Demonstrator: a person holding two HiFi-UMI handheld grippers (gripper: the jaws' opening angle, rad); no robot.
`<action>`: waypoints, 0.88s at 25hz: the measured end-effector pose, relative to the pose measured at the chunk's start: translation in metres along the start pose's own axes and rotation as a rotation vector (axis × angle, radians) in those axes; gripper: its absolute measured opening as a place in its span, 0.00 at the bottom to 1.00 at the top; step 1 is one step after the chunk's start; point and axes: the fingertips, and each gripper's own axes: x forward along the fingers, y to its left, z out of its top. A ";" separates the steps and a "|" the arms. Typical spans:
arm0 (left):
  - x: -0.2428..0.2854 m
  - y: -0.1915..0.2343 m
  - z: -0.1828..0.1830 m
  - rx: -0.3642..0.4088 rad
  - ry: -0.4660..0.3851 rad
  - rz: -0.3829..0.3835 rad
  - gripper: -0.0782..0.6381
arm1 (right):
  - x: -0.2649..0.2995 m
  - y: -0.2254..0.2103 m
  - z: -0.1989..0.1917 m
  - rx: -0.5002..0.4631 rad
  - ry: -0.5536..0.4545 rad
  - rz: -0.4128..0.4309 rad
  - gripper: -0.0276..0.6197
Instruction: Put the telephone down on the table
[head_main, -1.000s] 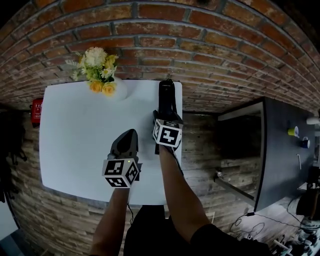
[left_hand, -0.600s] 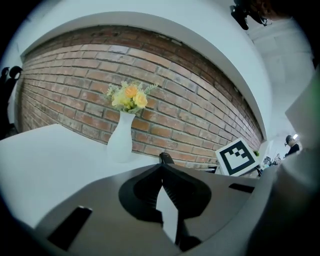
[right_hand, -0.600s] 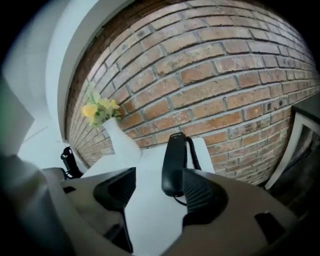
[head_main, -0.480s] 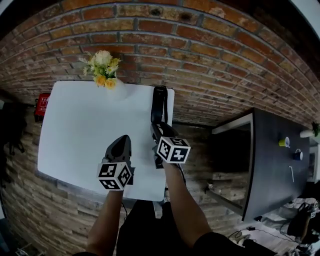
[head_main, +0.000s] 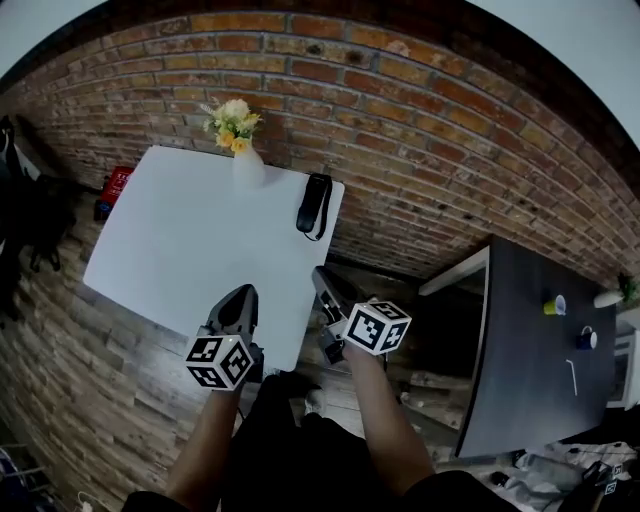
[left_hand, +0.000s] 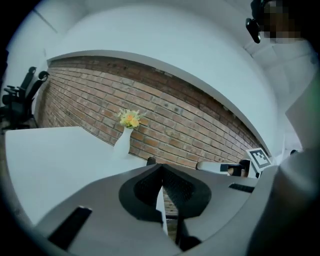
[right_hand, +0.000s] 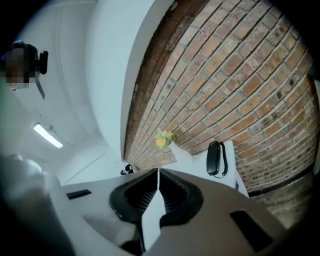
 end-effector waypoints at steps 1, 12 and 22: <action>-0.011 -0.007 -0.001 -0.004 -0.013 0.003 0.13 | -0.013 0.007 0.001 0.002 -0.003 0.024 0.09; -0.107 -0.055 -0.018 -0.069 -0.074 0.010 0.13 | -0.146 0.047 -0.011 0.021 -0.011 0.133 0.08; -0.131 -0.046 -0.016 -0.084 -0.077 -0.002 0.13 | -0.188 0.073 -0.006 -0.011 -0.059 0.121 0.08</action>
